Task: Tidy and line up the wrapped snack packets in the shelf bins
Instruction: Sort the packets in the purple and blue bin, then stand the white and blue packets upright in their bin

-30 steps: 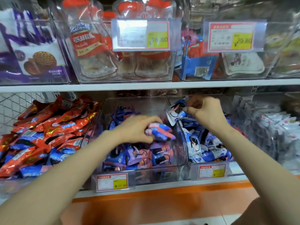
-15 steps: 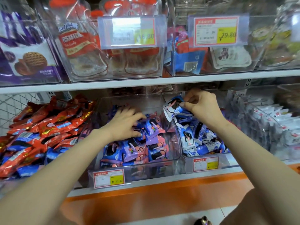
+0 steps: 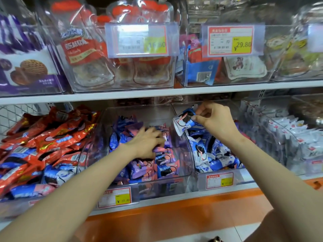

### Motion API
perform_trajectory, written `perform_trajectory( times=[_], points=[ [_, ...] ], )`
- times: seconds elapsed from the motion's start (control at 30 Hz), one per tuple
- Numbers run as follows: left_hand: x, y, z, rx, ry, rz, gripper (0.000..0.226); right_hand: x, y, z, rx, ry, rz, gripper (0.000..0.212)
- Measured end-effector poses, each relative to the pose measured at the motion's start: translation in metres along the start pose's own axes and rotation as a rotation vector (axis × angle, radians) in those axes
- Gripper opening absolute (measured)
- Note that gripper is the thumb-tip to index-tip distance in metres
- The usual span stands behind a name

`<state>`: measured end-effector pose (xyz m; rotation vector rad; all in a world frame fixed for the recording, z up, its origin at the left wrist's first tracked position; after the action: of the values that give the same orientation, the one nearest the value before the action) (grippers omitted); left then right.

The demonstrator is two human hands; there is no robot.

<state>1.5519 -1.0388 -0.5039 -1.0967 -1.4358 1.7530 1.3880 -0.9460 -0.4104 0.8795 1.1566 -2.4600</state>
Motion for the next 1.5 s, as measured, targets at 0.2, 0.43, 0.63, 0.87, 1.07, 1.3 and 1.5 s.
perform_trajectory(
  times=[0.2, 0.43, 0.63, 0.87, 1.07, 1.3, 1.5],
  points=[
    [-0.041, -0.011, -0.022, 0.013, -0.085, -0.118, 0.021, -0.004, 0.001, -0.002, 0.002, -0.004, -0.016, 0.016],
    [-0.042, -0.015, -0.016, 0.07, -0.096, -0.373, 0.039, -0.009, -0.005, -0.002, 0.05, 0.038, -0.017, 0.012],
    [-0.017, 0.017, 0.03, -0.078, -0.096, -0.215, 0.09, 0.005, -0.011, -0.011, 0.08, 0.127, 0.04, 0.015],
    [-0.027, 0.01, 0.025, -0.247, -0.073, -0.228, 0.07, 0.026, -0.039, -0.024, 0.103, 0.181, 0.088, 0.02],
    [-0.031, -0.004, 0.005, -0.151, -0.112, -0.254, 0.056, 0.032, -0.045, -0.022, 0.1, 0.211, 0.186, 0.022],
    [-0.016, -0.066, -0.001, 0.356, -0.376, -0.524, 0.034, 0.055, -0.053, -0.001, 0.243, 0.308, 0.151, 0.01],
    [0.039, -0.089, 0.009, 0.471, -0.274, -0.504, 0.028, 0.072, -0.026, 0.01, 0.02, 0.364, 0.135, 0.017]
  ],
)
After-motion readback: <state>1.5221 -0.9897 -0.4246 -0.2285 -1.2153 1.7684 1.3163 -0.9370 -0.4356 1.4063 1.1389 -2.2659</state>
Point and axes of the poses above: each hand's wrist, its own z-axis towards the middle knuckle, its own y-axis out of the palm, x = y × z, the point moved 6 cm from there along z, towards the middle knuckle, and after that the axes turned 5 degrees about x, right-handed, at the moved point
